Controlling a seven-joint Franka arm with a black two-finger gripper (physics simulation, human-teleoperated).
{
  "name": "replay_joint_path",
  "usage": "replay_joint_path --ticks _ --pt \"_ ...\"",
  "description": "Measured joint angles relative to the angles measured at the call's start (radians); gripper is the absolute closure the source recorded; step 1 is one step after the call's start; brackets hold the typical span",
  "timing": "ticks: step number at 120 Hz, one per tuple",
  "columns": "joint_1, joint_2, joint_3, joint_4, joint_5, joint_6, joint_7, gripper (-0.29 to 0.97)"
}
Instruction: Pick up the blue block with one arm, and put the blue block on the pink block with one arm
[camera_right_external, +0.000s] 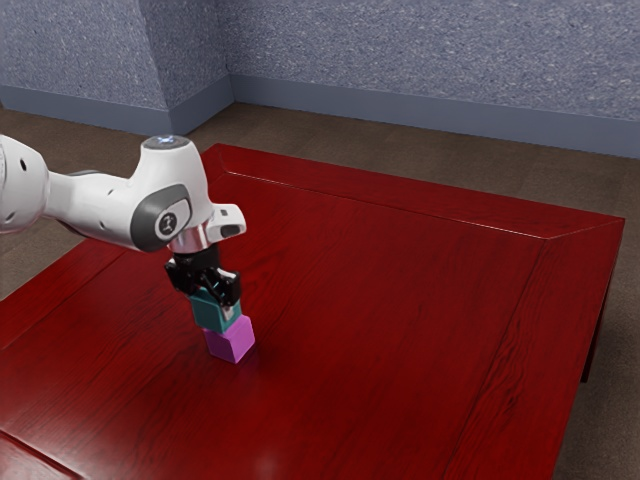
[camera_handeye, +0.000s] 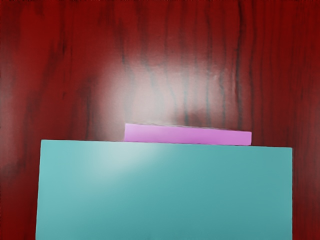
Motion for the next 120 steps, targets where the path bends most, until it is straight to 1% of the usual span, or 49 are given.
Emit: replay_joint_path --ticks 21,44,65,90,94,103,107,120 --pt "-0.021 -0.001 0.0 0.012 0.0 -0.001 0.003 0.3" --pt "-0.021 -0.001 0.0 0.014 -0.001 -0.001 0.004 0.3" --pt "-0.019 -0.001 0.001 0.014 -0.007 -0.002 0.009 0.14" --pt "-0.019 -0.023 0.001 0.031 -0.011 -0.007 0.013 0.05" --pt "-0.02 -0.036 0.003 0.05 -0.01 -0.016 0.013 0.04" --pt "-0.015 -0.089 0.006 0.235 -0.007 -0.102 0.015 0.03" --pt "-0.011 -0.099 0.006 0.29 -0.006 -0.142 0.015 0.03" --pt "0.008 -0.109 0.0 0.344 -0.007 -0.236 0.017 0.02"
